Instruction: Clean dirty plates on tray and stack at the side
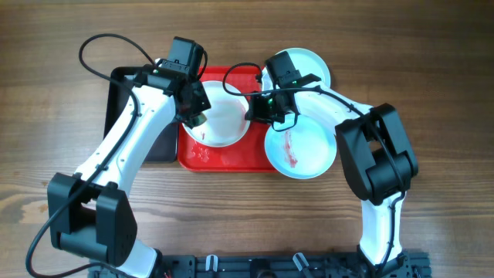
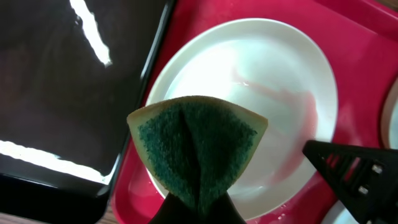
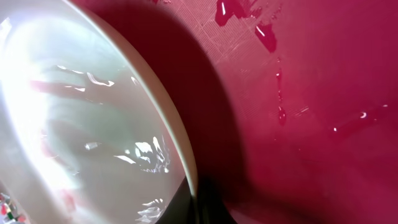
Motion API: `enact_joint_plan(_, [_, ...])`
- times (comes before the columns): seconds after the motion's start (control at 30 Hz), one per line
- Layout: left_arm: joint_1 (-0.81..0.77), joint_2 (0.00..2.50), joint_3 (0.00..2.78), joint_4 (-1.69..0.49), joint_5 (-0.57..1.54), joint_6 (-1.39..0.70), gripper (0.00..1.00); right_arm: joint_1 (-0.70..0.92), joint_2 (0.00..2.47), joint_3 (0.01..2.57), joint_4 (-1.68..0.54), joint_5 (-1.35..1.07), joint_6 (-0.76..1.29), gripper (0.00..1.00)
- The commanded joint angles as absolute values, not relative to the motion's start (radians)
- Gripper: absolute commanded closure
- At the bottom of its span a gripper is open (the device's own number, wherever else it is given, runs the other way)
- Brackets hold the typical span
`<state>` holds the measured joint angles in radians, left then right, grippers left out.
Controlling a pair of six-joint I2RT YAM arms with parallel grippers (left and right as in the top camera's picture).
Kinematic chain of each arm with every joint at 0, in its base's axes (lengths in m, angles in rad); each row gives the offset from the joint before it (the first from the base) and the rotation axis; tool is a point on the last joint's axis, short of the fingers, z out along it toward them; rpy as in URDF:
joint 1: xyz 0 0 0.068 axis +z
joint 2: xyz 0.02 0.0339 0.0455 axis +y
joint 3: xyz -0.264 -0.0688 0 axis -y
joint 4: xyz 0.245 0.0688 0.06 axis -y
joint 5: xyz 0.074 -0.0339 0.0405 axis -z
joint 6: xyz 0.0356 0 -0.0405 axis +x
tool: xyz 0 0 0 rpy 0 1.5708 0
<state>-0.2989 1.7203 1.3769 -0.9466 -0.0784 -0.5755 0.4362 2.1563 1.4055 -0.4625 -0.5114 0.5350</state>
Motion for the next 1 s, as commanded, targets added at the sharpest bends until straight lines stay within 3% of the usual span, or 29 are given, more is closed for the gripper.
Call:
enact_joint_plan(0.0, [-0.295,1.715,1.375,-0.944,-0.041,-0.557,0.96,0.437,2.128,1.399,-0.501,-0.44,0.527,0.96])
enact_joint_plan(0.47, [-0.247,1.715,1.375,-0.944,0.011,-0.557,0.96,0.439,1.735,1.399,-0.782,0.107,0.471,0.96])
enact_joint_plan(0.97, [-0.247,1.715,1.375,-0.953,0.012,-0.557,0.96,0.547,1.69,1.402,-0.921,0.535,0.472,0.96])
